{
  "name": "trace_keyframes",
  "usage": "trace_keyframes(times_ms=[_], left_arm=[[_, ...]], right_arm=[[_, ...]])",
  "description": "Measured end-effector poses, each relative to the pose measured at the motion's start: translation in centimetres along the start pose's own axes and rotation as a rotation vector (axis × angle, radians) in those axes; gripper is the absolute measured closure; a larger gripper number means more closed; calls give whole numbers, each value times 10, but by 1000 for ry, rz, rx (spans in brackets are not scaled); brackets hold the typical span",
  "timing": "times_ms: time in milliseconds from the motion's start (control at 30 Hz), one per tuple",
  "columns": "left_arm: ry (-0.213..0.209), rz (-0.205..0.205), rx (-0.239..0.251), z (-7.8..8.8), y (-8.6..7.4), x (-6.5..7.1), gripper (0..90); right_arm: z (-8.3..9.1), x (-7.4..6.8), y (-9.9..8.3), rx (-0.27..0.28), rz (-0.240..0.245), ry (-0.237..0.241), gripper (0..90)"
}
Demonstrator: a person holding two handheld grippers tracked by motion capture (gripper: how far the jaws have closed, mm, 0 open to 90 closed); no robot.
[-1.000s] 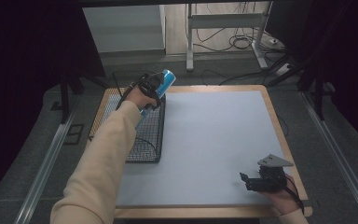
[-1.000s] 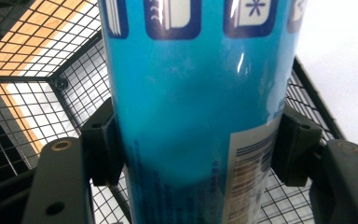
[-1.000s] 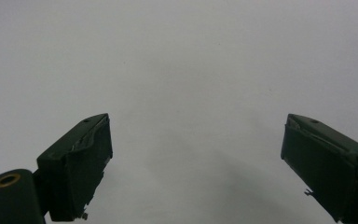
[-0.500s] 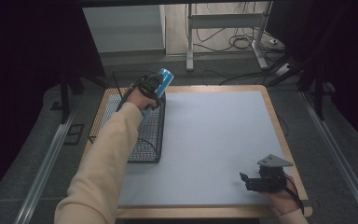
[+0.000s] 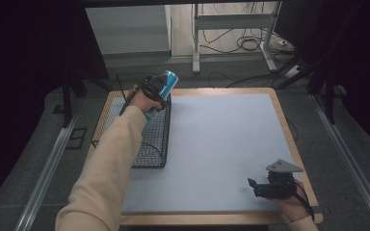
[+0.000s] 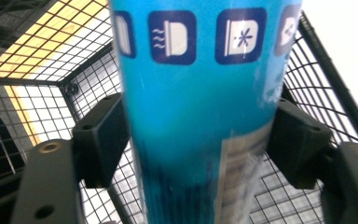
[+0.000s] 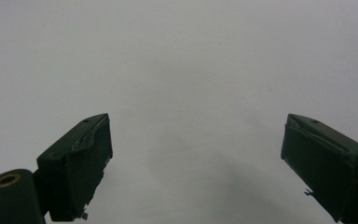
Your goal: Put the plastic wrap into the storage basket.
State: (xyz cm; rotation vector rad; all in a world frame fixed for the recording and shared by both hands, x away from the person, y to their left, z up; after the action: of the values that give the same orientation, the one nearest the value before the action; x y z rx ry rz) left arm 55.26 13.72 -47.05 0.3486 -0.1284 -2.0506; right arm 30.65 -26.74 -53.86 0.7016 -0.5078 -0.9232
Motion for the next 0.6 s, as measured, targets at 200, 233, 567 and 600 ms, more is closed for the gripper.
trace_keyframes(times_ms=[200,233,567,600], left_arm=[[-54,21,49,14,-7,3,159],[-77,17,70,20,-11,7,148],[-166,-43,210,58,-29,43,143],[-166,-43,210,58,-29,43,144]], right_arm=[[0,0,0,1,1,1,90],[0,-1,0,1,1,1,90],[1,-1,0,-1,0,-3,90],[1,-1,0,-1,0,-3,90]])
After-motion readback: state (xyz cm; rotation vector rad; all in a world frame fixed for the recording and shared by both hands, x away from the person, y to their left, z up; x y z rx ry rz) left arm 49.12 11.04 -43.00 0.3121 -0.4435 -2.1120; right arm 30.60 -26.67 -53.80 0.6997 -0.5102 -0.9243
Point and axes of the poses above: each handheld gripper's, and its own axes: z roughly backward along the jaws, y roughly out of its top, x roughly to its right, the point moved 5 cm from there along -z, roughly forward along the jaws, and after that the axes turned 2 degrees about -y, right-handed, at the moved point
